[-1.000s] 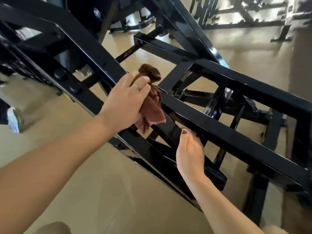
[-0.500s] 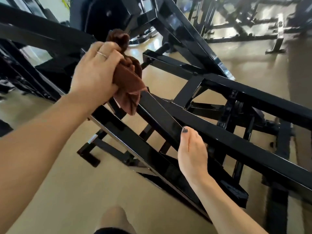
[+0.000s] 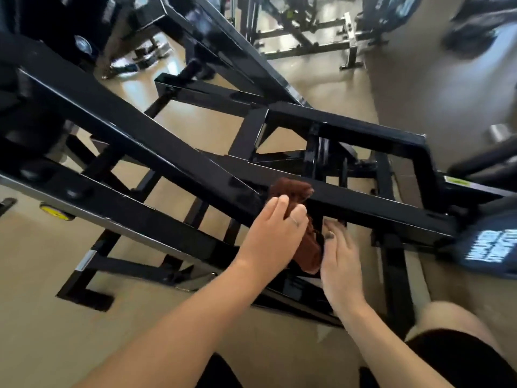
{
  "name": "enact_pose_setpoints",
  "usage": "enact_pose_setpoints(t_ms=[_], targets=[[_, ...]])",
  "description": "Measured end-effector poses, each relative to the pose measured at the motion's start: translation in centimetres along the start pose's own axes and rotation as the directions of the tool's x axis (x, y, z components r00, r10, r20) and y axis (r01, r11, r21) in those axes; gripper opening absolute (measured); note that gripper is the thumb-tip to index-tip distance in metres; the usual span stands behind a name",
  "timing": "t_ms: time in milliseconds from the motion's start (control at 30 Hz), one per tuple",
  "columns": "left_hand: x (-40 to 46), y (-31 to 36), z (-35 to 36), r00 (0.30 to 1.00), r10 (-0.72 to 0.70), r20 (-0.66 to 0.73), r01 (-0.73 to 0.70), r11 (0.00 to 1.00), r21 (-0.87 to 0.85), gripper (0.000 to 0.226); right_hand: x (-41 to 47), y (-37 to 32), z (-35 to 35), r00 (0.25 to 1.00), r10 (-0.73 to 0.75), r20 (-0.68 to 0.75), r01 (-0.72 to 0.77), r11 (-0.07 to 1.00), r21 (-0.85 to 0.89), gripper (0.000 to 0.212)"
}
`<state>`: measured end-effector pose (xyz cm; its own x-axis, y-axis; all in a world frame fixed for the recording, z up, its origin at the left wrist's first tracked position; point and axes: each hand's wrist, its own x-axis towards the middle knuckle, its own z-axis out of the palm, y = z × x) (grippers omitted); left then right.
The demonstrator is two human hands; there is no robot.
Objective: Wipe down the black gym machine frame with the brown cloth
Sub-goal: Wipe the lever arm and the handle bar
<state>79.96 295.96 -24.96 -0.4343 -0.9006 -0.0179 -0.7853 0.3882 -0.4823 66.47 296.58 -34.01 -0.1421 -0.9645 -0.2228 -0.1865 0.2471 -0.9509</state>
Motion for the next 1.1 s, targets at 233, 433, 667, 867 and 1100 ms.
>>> enact_pose_setpoints(t_ms=[233, 433, 667, 867, 1100], targets=[[1.7, 4.8, 2.0, 0.999, 0.040, 0.012, -0.040, 0.999, 0.009, 0.054, 4.5, 7.8, -1.6, 0.927, 0.298, 0.228, -0.318, 0.947, 0.053, 0.092], [2.4, 7.8, 3.0, 0.999, 0.024, 0.026, -0.024, 1.000, -0.012, 0.055, 4.4, 6.8, -2.9, 0.897, 0.372, 0.239, -0.431, 0.859, 0.278, 0.073], [5.3, 11.4, 2.5, 0.964, 0.217, 0.154, -0.213, 0.976, -0.043, 0.067, 3.1, 2.4, -10.9, 0.916, -0.204, -0.344, 0.187, 0.979, -0.082, 0.034], [8.1, 8.5, -1.5, 0.960, 0.103, -0.261, -0.174, 0.948, -0.266, 0.050, 7.9, 1.8, -15.3, 0.873, -0.202, -0.444, 0.103, 0.966, -0.237, 0.046], [12.6, 5.8, -2.2, 0.908, -0.360, -0.216, 0.222, 0.848, -0.482, 0.050, 8.5, 2.8, -16.2, 0.973, 0.070, -0.218, -0.054, 0.995, 0.082, 0.053]])
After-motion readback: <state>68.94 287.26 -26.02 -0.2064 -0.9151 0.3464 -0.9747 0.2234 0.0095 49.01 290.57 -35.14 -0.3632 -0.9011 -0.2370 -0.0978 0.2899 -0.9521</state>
